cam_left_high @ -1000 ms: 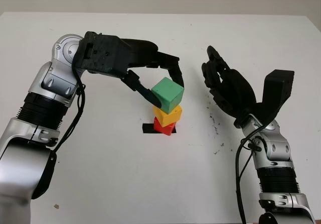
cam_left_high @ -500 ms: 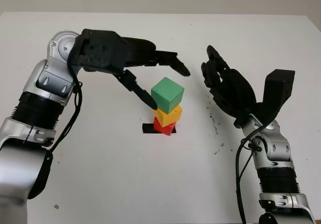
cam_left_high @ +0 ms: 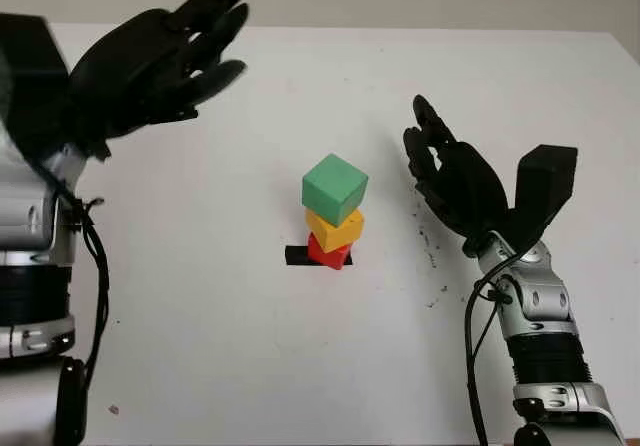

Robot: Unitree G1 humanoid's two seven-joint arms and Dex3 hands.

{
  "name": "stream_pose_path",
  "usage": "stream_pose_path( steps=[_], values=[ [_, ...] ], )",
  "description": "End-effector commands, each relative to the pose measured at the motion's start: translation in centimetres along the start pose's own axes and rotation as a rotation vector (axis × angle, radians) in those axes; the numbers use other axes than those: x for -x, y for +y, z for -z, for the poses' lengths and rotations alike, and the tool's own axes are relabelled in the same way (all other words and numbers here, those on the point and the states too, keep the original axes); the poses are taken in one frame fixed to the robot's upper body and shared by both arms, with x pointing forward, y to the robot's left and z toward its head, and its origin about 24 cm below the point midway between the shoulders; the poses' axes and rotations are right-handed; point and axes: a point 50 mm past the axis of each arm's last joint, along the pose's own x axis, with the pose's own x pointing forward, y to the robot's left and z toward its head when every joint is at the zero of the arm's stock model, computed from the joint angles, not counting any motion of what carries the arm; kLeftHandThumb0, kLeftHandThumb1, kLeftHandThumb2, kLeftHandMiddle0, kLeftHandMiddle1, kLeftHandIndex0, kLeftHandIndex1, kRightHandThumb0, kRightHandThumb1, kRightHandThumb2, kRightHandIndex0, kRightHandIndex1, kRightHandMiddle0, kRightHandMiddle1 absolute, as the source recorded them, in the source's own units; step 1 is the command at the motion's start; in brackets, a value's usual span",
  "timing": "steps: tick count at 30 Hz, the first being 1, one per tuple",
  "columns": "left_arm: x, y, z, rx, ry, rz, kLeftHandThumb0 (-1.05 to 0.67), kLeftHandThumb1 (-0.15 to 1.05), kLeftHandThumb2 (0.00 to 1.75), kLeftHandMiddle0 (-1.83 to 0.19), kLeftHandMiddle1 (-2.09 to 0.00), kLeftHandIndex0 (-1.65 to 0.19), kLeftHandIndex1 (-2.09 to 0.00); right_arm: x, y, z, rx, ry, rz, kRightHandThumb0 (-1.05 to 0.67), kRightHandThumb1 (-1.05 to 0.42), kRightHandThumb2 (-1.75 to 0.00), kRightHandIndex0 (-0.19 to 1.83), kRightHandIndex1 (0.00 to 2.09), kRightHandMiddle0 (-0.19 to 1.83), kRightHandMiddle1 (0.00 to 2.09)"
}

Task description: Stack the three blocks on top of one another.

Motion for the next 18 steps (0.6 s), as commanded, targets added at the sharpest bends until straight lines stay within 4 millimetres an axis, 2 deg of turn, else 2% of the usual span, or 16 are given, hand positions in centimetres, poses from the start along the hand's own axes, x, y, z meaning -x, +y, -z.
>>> stream_pose_path(
  steps=[1,12,18],
  values=[
    [0.8,-0.1,0.5,0.023,-0.029,-0.051,-0.84,1.05,0.59,0.19,0.00,0.19,0.00,-0.3,0.1,-0.4,0.021,-0.034,0.000,-0.67,-1.05,-0.64,-0.19,0.00,-0.19,0.00],
    [4.2,-2.1,6.3,0.085,0.068,-0.220,-0.85,1.05,0.60,0.19,0.00,0.19,0.00,-0.9,1.0,-0.3,0.016,-0.088,0.052,-0.76,-1.05,-0.67,-0.19,0.00,-0.19,0.00],
    [5.3,-3.2,8.2,0.123,0.074,-0.258,-0.84,1.05,0.65,0.19,0.00,0.19,0.00,-0.9,1.5,0.1,-0.011,-0.124,0.073,-0.75,-1.05,-0.73,-0.19,0.00,-0.19,0.00]
  ],
)
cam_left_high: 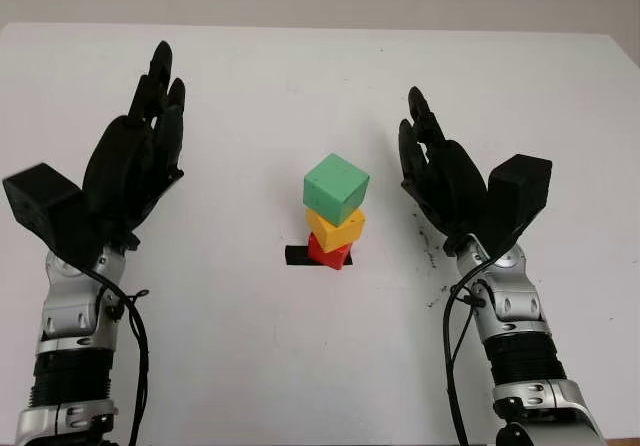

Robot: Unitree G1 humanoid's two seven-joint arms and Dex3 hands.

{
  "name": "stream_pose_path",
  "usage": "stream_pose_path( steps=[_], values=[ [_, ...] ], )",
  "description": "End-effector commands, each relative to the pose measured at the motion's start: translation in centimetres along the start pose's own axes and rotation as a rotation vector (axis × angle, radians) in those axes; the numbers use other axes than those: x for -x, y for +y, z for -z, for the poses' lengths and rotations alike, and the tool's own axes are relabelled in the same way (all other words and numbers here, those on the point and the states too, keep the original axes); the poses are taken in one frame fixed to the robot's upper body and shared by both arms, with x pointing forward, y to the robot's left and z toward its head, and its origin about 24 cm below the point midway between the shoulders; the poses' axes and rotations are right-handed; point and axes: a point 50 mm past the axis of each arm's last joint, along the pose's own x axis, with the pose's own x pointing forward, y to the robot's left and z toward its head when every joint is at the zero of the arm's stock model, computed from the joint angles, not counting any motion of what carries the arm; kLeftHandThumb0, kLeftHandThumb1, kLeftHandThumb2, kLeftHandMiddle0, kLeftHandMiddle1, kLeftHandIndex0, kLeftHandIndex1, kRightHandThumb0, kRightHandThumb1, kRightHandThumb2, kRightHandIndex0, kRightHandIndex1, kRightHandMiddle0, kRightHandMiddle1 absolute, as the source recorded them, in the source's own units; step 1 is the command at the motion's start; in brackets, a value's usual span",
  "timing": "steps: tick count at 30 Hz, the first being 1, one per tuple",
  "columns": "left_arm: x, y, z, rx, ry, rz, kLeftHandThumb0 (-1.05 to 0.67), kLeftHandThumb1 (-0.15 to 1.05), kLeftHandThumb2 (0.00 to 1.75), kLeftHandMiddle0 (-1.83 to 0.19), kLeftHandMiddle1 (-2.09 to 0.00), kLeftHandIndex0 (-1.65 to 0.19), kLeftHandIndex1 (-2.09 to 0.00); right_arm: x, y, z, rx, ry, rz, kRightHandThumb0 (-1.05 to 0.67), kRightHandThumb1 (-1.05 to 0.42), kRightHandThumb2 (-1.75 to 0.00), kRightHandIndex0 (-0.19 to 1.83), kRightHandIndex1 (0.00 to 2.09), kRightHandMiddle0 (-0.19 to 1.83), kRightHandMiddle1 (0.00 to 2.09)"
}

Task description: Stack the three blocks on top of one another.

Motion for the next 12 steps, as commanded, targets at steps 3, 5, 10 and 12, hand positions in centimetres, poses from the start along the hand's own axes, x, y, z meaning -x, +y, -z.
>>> stream_pose_path(
  steps=[3,5,10,12],
  values=[
    [0.8,-0.4,1.2,0.023,0.003,-0.032,-0.83,1.05,0.67,0.19,0.00,0.19,0.00,0.0,0.0,0.2,-0.006,-0.021,0.014,-0.74,-1.05,-0.77,-0.19,0.00,-0.19,0.00],
    [1.0,-0.6,1.5,0.028,0.004,-0.042,-0.83,1.05,0.67,0.19,0.00,0.19,0.00,0.1,-0.2,0.4,-0.009,-0.019,0.022,-0.74,-1.05,-0.78,-0.19,0.00,-0.19,0.00],
    [1.6,-0.7,1.8,0.051,-0.001,-0.048,-0.82,1.05,0.67,0.19,0.00,0.19,0.00,0.2,-0.6,0.8,-0.024,-0.004,0.052,-0.72,-1.05,-0.78,-0.19,0.00,-0.19,0.00],
    [1.9,-0.7,2.0,0.062,0.004,-0.056,-0.81,1.05,0.66,0.19,0.00,0.19,0.00,0.3,-0.6,0.9,-0.033,-0.001,0.055,-0.73,-1.05,-0.77,-0.19,0.00,-0.19,0.00]
  ],
)
